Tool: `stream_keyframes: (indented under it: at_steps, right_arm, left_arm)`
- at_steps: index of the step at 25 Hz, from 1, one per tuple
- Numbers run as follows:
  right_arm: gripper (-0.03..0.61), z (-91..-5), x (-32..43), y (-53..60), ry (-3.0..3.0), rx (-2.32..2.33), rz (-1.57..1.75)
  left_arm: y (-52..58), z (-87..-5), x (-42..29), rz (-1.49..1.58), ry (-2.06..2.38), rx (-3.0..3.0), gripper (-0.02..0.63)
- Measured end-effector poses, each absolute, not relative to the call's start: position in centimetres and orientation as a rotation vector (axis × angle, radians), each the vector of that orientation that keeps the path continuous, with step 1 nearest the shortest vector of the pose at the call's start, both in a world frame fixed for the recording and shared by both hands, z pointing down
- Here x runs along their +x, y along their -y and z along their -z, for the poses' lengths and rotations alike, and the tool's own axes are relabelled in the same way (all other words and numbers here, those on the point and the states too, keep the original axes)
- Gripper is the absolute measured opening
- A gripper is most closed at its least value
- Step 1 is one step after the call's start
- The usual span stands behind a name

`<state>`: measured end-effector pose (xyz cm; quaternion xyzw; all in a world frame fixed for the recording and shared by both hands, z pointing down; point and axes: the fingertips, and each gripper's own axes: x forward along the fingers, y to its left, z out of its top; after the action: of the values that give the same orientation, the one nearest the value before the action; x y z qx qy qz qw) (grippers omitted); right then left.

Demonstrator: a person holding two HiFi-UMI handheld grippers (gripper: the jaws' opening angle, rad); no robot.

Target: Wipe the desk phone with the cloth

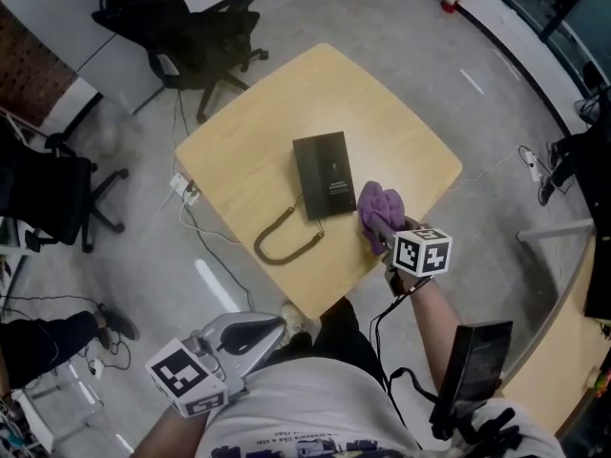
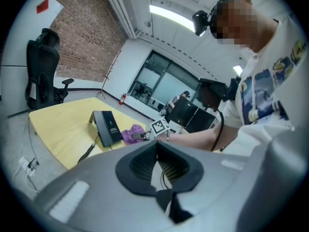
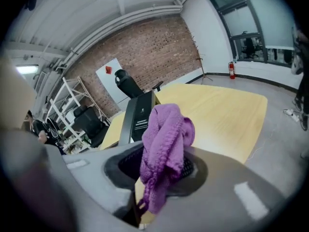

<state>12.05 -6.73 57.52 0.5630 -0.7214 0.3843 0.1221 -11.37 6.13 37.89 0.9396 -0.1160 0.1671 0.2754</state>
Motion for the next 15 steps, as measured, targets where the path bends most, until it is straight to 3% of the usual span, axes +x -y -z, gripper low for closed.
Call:
stream_keyframes:
  at_steps: [9, 15]
  right_arm:
    - [0.109, -57.6, 2.1, 4.1, 2.249, 1.446, -1.245]
    - [0.109, -59.2, 1.1, 6.2, 2.255, 1.38, -1.261]
  left_arm:
    - [-7.4, -38.0, -12.4, -0.442, 0.281, 2.523, 0.008]
    - [-7.3, -38.1, -13.4, -0.463, 0.305, 2.514, 0.008]
